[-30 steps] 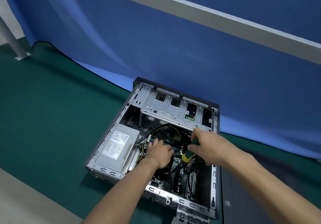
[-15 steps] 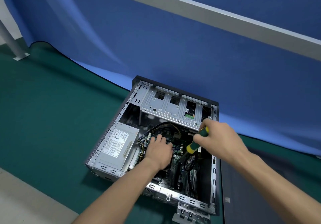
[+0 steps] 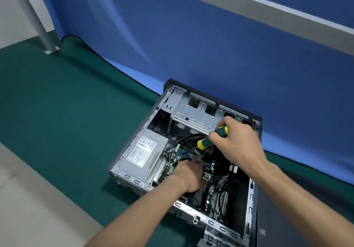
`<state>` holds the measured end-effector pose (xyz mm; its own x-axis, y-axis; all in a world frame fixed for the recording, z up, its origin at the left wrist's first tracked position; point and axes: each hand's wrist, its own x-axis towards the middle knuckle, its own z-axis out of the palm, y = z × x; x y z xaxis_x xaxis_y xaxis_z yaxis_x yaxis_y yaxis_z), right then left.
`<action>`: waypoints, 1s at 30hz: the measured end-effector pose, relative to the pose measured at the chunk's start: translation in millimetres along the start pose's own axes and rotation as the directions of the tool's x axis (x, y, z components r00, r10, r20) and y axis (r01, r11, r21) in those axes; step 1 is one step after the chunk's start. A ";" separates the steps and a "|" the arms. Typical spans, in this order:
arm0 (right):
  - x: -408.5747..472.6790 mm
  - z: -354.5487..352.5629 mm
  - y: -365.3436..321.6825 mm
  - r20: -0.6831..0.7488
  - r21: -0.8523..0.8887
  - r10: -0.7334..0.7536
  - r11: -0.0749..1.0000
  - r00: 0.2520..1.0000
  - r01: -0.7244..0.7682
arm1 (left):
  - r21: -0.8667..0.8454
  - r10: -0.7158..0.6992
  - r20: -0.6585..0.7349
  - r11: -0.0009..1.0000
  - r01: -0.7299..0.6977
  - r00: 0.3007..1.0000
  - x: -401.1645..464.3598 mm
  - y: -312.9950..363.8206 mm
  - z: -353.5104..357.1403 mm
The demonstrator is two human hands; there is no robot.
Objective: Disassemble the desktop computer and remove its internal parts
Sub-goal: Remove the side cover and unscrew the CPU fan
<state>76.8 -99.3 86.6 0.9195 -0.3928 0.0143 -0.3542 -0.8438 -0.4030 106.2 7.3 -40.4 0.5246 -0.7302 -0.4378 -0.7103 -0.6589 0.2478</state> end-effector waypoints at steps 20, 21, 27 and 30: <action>27.8 18.6 -26.4 0.148 -0.350 -0.011 0.935 0.989 0.063 | 0.030 -0.044 0.124 0.999 0.041 0.991 3.0 1.7 -0.4; 28.9 18.4 -29.1 0.152 -0.358 -0.009 0.932 0.988 0.064 | 0.032 -0.042 0.123 0.999 0.039 0.992 3.6 1.0 0.3; 34.6 22.1 -45.4 0.153 -0.423 0.001 0.904 0.988 0.064 | 0.066 -0.026 0.116 0.998 0.018 0.993 0.9 -1.2 1.6; 38.3 23.6 -52.3 0.160 -0.453 0.024 0.890 0.987 0.052 | -0.017 -0.018 0.089 1.000 0.020 0.996 -1.9 -2.3 -0.4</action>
<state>134.6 -61.5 86.6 0.9262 -0.3494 -0.1418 -0.3448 -0.9370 0.0565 107.0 10.2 -39.7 0.4935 -0.6991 -0.5174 -0.6920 -0.6760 0.2534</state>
